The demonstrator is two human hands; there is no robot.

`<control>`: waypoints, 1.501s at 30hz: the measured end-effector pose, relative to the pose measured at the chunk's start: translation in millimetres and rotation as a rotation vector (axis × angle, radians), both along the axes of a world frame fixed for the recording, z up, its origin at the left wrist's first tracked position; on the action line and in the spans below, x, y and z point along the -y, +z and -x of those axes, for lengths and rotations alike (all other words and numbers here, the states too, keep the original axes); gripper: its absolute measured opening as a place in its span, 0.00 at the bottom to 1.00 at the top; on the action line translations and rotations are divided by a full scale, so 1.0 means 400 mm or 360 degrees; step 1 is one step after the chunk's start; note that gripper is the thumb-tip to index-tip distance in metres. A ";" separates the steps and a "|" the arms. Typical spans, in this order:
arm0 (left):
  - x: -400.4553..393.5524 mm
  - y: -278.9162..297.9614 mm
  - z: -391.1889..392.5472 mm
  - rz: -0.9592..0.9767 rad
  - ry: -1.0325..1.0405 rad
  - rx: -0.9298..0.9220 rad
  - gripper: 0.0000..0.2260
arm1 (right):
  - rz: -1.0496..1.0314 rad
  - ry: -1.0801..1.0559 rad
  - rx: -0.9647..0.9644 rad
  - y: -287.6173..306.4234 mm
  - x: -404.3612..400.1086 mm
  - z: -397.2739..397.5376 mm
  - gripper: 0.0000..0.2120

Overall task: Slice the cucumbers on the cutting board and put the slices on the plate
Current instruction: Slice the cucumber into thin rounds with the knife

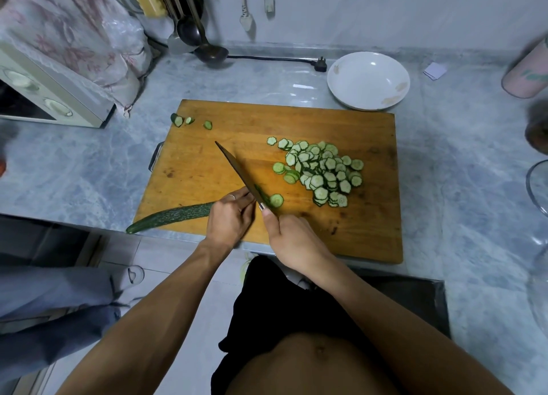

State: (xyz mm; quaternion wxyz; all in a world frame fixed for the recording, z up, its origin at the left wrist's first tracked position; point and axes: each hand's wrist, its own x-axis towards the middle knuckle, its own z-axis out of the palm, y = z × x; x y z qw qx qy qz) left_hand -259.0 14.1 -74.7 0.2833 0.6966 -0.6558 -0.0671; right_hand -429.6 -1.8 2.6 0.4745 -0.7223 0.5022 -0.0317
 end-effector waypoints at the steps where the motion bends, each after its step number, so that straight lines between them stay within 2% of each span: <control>1: 0.000 0.001 0.002 0.0008 0.0005 -0.0009 0.09 | 0.0016 -0.0001 0.0000 -0.003 -0.001 -0.004 0.30; 11: -0.007 -0.009 0.020 0.0046 0.0164 -0.0065 0.10 | 0.0088 0.0040 -0.0049 0.003 0.051 0.046 0.32; 19: -0.002 0.008 0.024 -0.0036 0.0209 -0.0135 0.13 | 0.0049 -0.0048 0.0092 0.026 0.108 0.092 0.31; 23: -0.006 0.007 0.025 0.0010 0.0195 -0.0187 0.10 | 0.0059 0.0091 0.0074 0.042 0.069 0.093 0.31; 29: -0.001 0.015 0.019 -0.0067 0.0176 -0.0112 0.09 | 0.0126 0.0236 0.0035 0.039 0.027 0.084 0.28; 37: 0.010 0.035 0.039 -0.0121 0.0234 -0.0067 0.09 | 0.0178 0.0195 -0.0014 0.040 -0.001 0.100 0.24; 45: 0.021 0.022 0.031 -0.0142 0.0189 -0.0103 0.10 | 0.0051 0.0174 -0.0018 0.033 0.023 0.085 0.26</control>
